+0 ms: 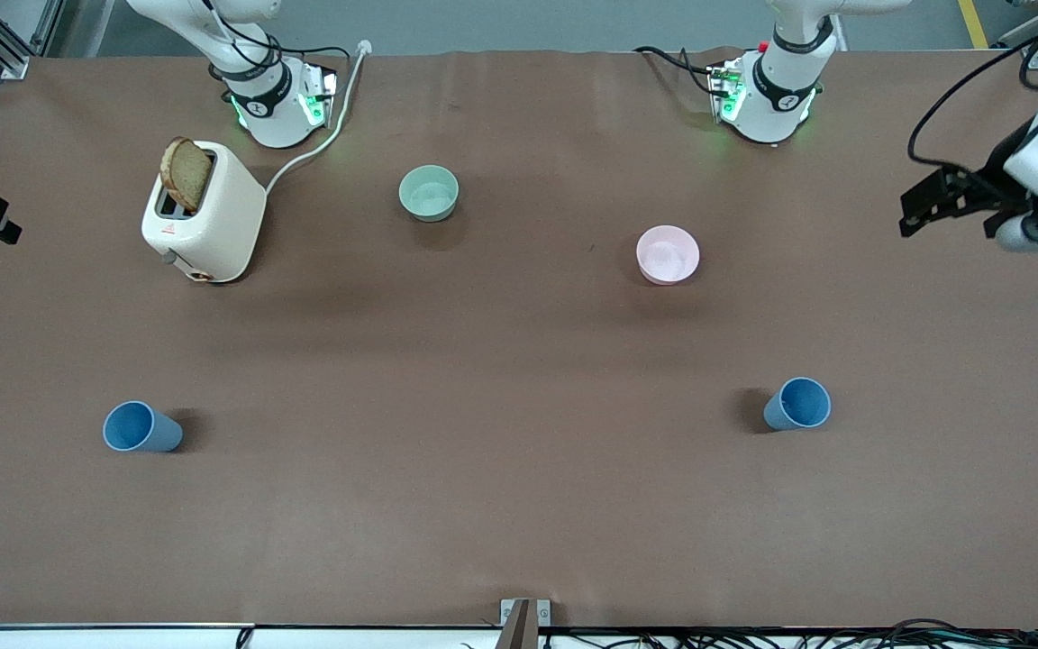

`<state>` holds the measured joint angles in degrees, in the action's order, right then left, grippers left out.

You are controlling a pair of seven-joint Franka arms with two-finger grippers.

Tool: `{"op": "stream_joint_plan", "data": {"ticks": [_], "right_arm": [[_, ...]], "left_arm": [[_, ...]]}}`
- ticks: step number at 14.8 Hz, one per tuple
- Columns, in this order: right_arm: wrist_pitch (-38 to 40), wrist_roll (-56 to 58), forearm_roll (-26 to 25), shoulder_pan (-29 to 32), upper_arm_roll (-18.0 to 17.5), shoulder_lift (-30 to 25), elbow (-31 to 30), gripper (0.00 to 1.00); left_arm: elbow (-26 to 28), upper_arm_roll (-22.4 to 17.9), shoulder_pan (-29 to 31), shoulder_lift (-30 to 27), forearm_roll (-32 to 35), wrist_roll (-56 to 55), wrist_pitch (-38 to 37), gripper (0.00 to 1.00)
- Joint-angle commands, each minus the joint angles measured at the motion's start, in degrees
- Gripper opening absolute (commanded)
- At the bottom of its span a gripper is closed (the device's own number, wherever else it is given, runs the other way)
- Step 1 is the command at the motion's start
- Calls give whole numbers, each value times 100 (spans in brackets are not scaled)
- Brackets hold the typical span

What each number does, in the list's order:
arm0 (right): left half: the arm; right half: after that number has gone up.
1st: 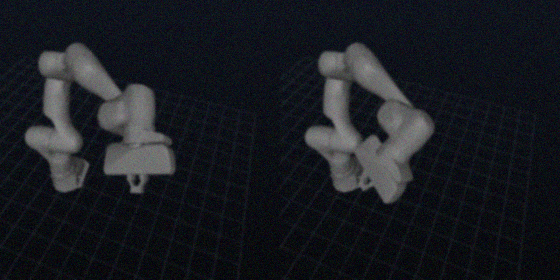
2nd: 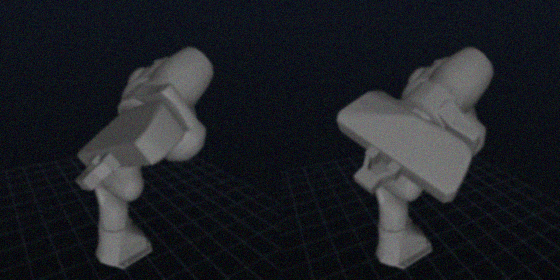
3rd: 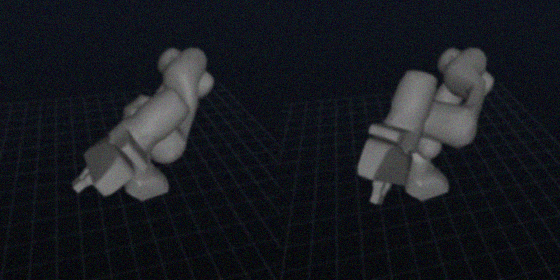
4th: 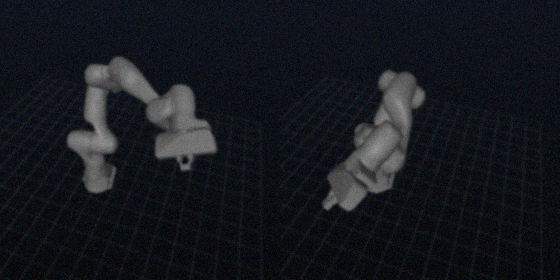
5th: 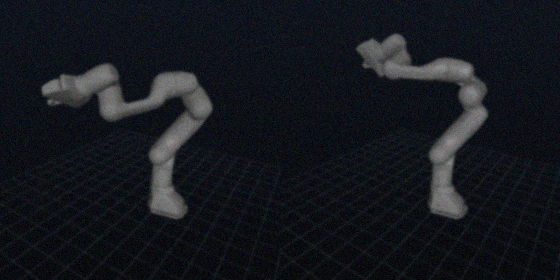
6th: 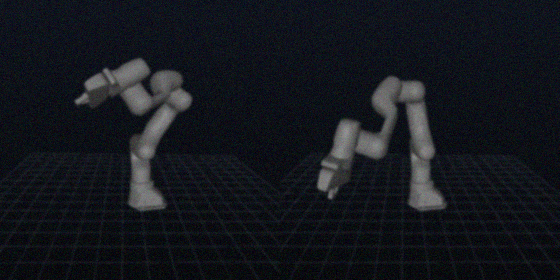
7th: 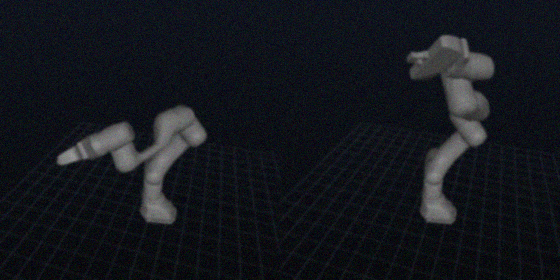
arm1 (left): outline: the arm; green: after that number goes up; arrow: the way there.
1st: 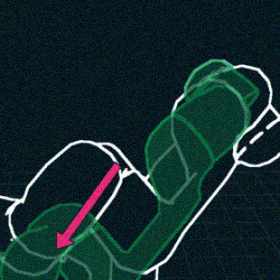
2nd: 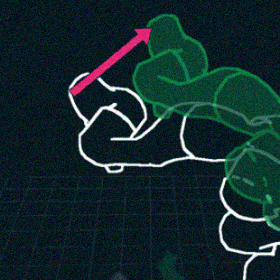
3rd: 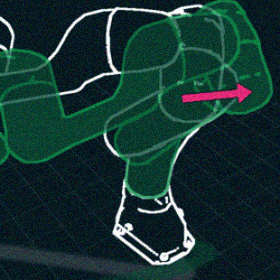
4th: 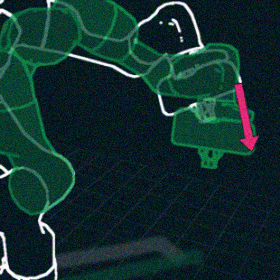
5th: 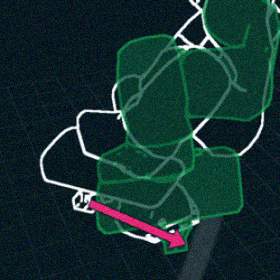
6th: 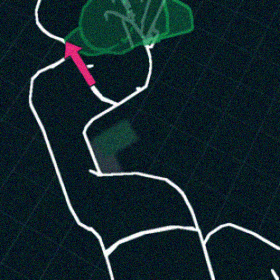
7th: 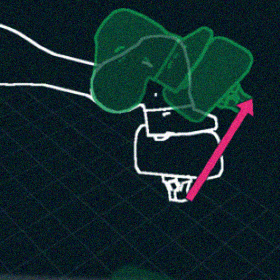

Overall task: Stack blue cups with both arms
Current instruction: 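Reach the left gripper and the right gripper toward the two blue cups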

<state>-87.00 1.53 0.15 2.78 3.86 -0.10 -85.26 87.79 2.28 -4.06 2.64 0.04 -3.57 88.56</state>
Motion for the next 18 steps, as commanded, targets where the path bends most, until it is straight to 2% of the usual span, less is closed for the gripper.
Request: {"op": "stream_joint_plan", "data": {"ticks": [1, 5, 8, 11, 13, 15, 18], "right_arm": [[-202, 171, -24, 152, -26, 106, -52, 100], [-720, 646, -24, 511, -25, 650, -61, 100], [-1317, 857, -24, 732, -25, 1204, -113, 100], [-2545, 1461, -15, 969, -34, 1565, -717, 100], [-3127, 1587, -15, 970, -34, 1784, -1044, 100], [-3209, 1587, 72, 970, -43, 2179, -993, 100], [-3524, 1631, 626, 961, -52, 3013, -721, 100]], "left_arm": [[61, -43, 10, 561, -163, 154, 703, 100], [580, -52, 195, 1026, -119, 234, 1749, 100], [1255, -43, 239, 1396, -92, 242, 2741, 100], [1828, -43, 239, 1703, -92, 286, 3727, 100], [1891, -43, 230, 1993, -92, 286, 4062, 98], [1882, -43, 230, 2248, -58, 313, 4282, 91], [1847, -43, 256, 2539, 75, 313, 4581, 83]]}}
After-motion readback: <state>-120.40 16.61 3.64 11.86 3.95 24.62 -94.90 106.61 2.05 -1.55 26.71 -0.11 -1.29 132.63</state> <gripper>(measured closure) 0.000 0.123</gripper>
